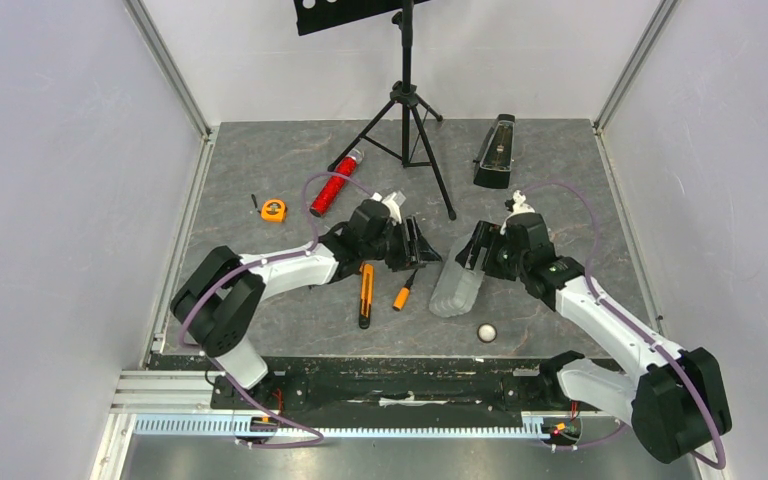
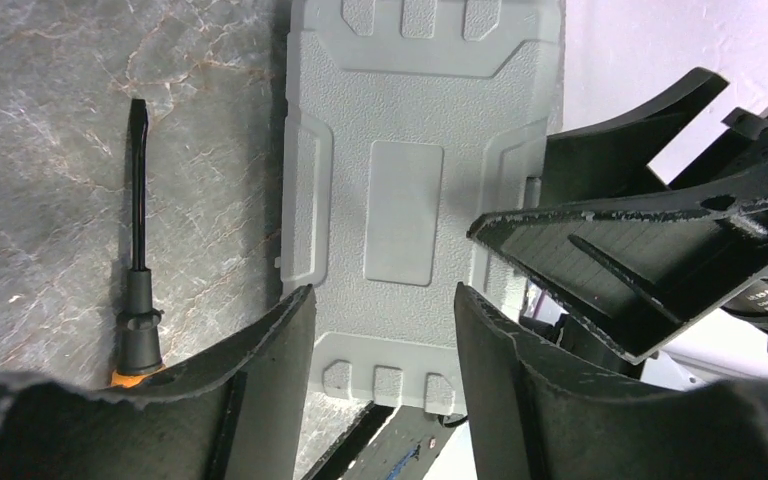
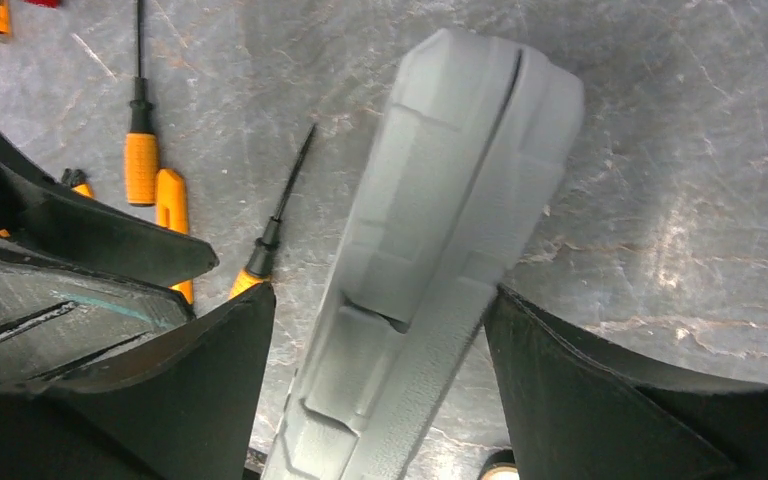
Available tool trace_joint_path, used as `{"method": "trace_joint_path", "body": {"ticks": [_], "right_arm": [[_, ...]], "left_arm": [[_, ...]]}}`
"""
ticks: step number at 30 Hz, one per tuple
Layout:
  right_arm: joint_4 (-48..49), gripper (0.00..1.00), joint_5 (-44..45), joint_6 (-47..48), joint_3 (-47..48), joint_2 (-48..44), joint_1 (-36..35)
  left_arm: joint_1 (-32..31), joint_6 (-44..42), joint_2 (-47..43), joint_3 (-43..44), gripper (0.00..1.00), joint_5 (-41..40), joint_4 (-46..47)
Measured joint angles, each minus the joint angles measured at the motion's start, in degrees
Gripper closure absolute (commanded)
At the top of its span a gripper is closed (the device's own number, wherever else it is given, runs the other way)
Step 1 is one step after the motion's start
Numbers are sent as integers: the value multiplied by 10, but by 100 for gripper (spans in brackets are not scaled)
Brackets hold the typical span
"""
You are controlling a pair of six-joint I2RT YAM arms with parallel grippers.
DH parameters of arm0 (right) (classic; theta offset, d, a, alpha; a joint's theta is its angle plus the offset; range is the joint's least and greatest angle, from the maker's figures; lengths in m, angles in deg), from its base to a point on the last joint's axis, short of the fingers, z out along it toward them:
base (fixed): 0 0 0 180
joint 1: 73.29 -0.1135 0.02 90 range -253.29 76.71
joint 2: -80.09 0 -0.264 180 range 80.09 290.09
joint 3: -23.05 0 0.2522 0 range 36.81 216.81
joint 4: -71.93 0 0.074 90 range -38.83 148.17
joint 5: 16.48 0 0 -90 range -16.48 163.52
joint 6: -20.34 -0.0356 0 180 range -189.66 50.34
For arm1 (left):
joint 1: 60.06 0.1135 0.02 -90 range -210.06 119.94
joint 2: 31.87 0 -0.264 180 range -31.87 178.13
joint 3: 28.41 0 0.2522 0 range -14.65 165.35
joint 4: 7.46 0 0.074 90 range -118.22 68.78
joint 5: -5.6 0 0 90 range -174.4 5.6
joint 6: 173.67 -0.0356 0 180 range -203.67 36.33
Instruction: Pack the tool kit
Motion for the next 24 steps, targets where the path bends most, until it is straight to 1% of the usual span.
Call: {"method": "trace_joint_path", "body": {"ticks": [2, 4, 9, 10, 11, 14, 17, 19, 24], "right_arm": [[-2, 25, 2, -7, -3, 1, -3], [0, 29, 2, -11, -3, 3, -4], [25, 48, 2, -22, -24, 2, -6], [33, 54, 0, -25, -30, 1, -4], [45, 59, -5, -28, -35, -1, 0], [106, 68, -44, -35, -71, -11, 33], [200, 68, -104, -47, -127, -17, 85], [266, 66, -143, -57, -155, -2, 114], [416, 62, -207, -81, -187, 74, 134]], "left_arm": [[-4, 0, 8, 1, 48, 0, 3], [-12, 0, 22, 7, 49, 1, 2], [-26, 0, 48, 20, 49, 1, -6], [-27, 0, 48, 21, 49, 0, -7], [-27, 0, 48, 23, 49, 0, -10], [-27, -1, 48, 33, 49, -3, -18], [-27, -5, 48, 48, 49, -5, -31], [-27, -11, 49, 62, 49, -6, -42], [-27, -32, 68, 111, 49, -17, -82]]}}
